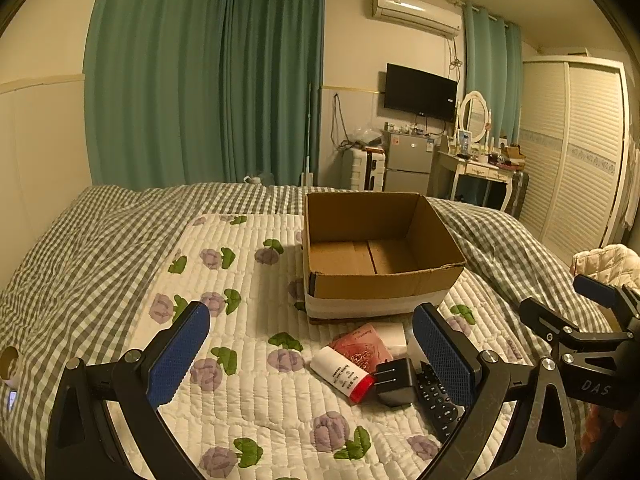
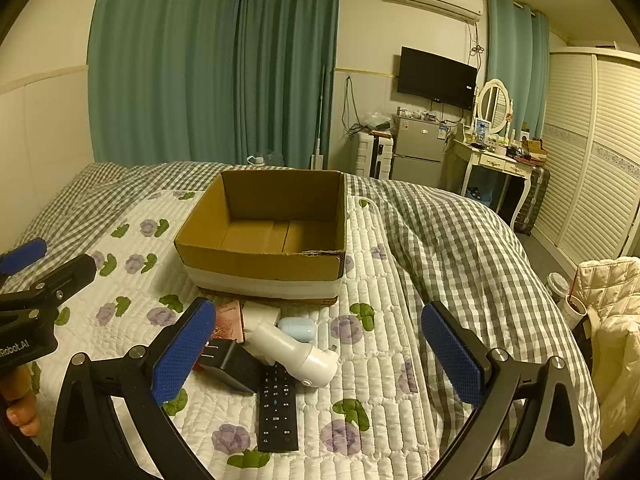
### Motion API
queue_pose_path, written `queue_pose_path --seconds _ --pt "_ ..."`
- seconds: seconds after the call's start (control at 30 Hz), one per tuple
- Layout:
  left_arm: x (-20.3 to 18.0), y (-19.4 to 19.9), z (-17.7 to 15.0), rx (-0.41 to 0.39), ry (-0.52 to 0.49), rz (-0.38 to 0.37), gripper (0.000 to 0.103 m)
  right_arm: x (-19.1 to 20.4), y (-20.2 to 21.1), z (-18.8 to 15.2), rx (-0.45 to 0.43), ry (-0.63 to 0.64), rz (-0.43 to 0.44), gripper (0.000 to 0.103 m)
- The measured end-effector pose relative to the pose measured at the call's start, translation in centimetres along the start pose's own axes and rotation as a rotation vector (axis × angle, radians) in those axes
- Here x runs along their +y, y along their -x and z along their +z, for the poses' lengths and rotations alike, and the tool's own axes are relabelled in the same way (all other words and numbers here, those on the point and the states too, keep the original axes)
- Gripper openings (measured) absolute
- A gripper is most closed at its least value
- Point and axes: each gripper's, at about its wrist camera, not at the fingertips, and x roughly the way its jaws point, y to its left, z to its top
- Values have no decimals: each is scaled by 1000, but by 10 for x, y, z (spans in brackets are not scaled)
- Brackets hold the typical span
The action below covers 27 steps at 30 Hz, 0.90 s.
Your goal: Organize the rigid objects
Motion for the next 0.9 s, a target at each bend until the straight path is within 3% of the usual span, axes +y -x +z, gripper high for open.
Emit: queue_pose_path --seconds 0.9 --pt "-1 -2 0 9 -11 -2 103 -1 -2 -1 14 -6 1 103"
